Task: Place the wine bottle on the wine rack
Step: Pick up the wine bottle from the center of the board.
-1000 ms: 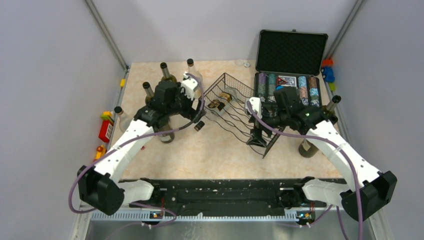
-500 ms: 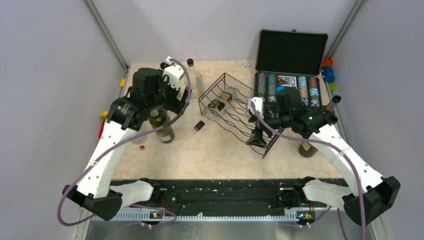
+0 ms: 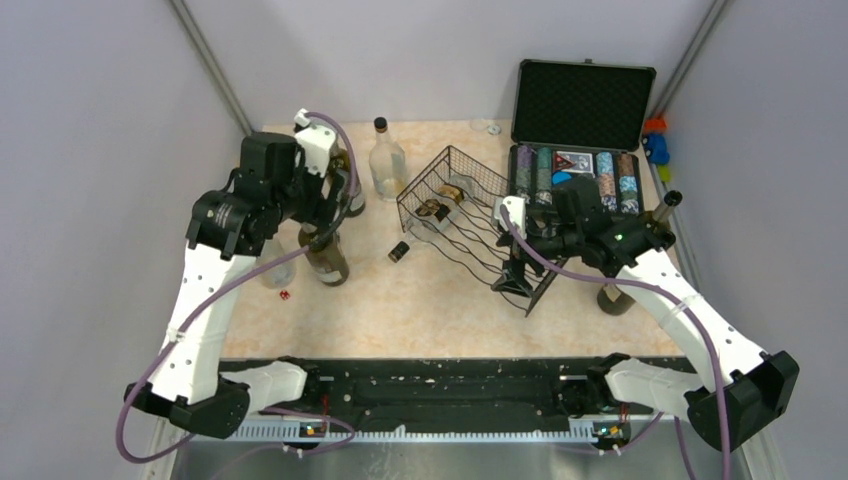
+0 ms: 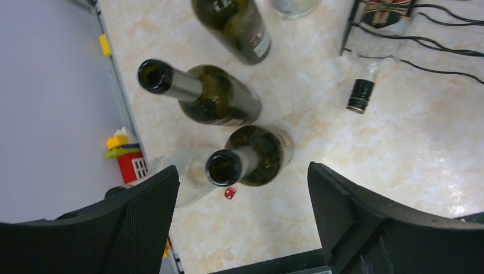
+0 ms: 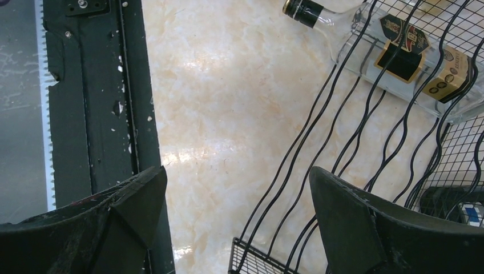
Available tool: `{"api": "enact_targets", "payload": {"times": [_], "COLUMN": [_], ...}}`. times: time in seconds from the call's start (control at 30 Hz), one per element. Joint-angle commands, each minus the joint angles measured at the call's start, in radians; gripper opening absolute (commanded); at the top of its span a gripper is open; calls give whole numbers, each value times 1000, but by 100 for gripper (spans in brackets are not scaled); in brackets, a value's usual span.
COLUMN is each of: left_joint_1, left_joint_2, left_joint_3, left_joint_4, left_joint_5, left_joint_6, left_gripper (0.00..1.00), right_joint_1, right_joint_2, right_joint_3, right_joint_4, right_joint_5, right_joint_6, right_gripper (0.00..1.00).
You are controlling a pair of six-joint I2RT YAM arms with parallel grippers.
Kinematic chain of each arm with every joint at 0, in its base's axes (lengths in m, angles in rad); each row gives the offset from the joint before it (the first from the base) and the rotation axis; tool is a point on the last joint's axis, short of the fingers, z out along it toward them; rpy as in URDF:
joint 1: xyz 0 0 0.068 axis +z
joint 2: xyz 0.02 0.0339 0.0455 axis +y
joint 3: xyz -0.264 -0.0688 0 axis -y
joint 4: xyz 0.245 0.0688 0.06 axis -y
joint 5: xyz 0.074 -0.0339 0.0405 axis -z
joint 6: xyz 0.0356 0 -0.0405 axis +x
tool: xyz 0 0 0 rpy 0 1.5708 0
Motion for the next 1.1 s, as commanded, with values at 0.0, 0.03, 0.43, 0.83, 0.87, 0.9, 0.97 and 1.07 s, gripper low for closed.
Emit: {"api": "enact_targets", "payload": {"times": [0.0, 0.03, 0.43, 0.83, 0.87, 0.9, 0.97, 1.07], "left_joint_1": [102, 127, 288, 326, 326, 326, 326, 327], "left_joint_2": [22, 28, 69, 83, 82, 79, 72, 60], "left_joint_3": [21, 21, -80, -176, -184, -191, -206, -221], "left_joint_4": [-32, -34, -20, 48, 53, 57, 68, 86], "left_joint_5": [22, 40, 270, 326, 325, 324, 323, 322], "left_joint_6": [-10, -7, 7, -1, 0, 0, 1, 5], "left_gripper": [86, 85, 72, 63, 62, 60, 58, 54], "right_joint_1": [10, 12, 16, 21, 21, 21, 21, 21], "right_joint_2": [-18, -19, -22, -23, -22, -23, -23, -18], "right_joint_3": [-6, -6, -20, -38, -40, -44, -50, -55], "right_joint_4": [29, 28, 25, 31, 34, 36, 40, 44], "right_joint_5": [-32, -32, -29, -35, -35, -35, -34, -37], "right_joint_6": [2, 2, -6, -13, -14, -13, -14, -15], "right_gripper": [98, 98, 98, 98, 98, 98, 98, 98]}}
